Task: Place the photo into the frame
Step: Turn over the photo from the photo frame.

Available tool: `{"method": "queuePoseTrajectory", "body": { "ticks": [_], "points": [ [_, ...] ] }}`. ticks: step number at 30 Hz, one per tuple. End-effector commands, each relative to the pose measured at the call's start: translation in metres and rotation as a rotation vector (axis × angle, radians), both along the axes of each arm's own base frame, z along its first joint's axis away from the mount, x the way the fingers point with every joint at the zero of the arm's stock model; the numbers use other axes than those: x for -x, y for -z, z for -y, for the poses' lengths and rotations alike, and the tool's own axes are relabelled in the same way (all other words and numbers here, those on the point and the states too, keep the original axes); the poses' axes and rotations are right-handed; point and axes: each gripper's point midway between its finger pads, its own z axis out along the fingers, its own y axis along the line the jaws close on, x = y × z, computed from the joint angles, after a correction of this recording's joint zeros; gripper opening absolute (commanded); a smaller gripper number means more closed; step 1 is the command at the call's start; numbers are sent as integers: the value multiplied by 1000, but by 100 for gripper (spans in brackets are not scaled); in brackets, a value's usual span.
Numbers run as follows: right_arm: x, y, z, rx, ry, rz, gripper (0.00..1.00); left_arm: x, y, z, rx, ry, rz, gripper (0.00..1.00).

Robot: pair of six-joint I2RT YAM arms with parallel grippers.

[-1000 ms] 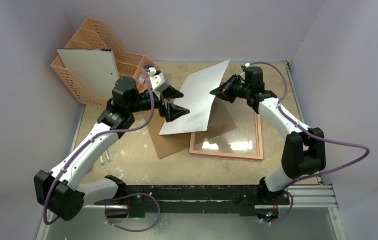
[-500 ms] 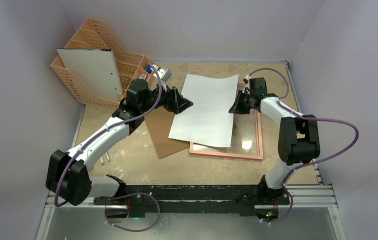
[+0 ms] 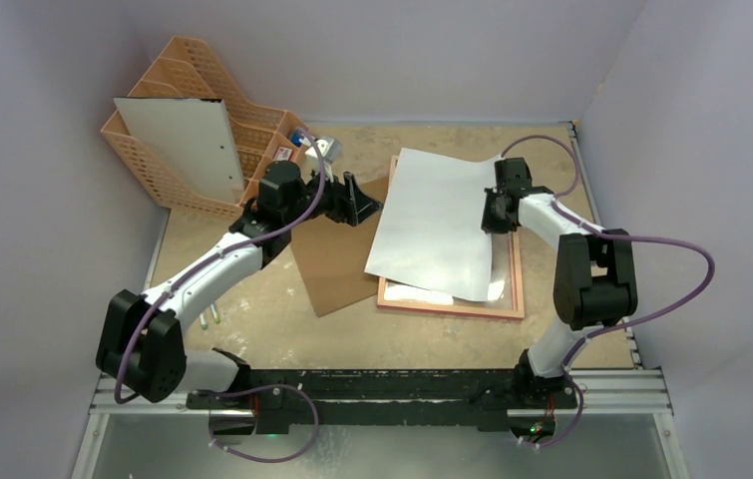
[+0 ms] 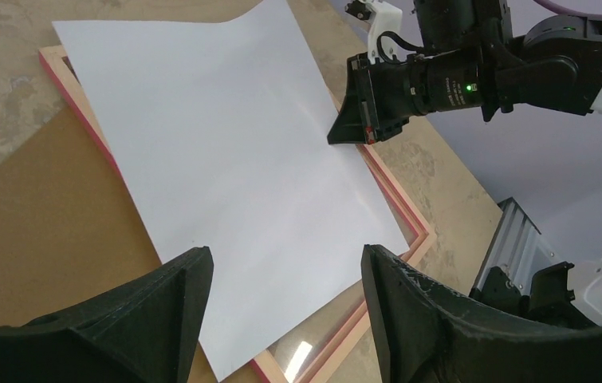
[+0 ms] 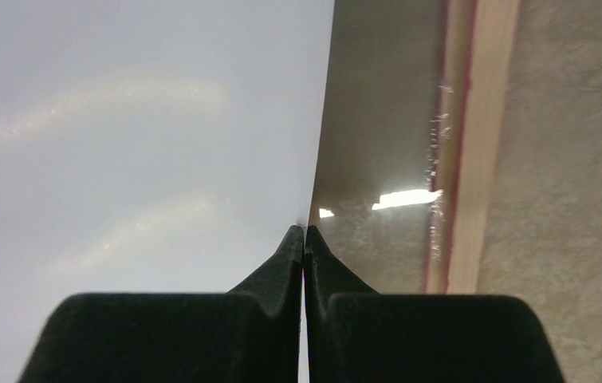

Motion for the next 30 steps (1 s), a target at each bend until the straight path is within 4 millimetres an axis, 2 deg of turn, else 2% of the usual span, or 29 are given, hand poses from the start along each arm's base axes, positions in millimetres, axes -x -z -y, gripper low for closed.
{"method": "queuePoseTrajectory", "body": {
  "ticks": [1, 12, 22, 30],
  "points": [
    [-4, -21, 26, 158, 26, 34, 0, -5, -5, 2, 22, -17, 18, 71],
    [9, -32, 22, 302, -56, 49, 0, -10, 12, 3, 23, -47, -54, 70],
    [20, -42, 23, 499, -124, 45, 0, -13, 18, -3, 12, -92, -88, 68],
    [24, -59, 32, 600, -125, 65, 0, -16, 34, -4, 7, -129, -159, 68]
  ]
}}
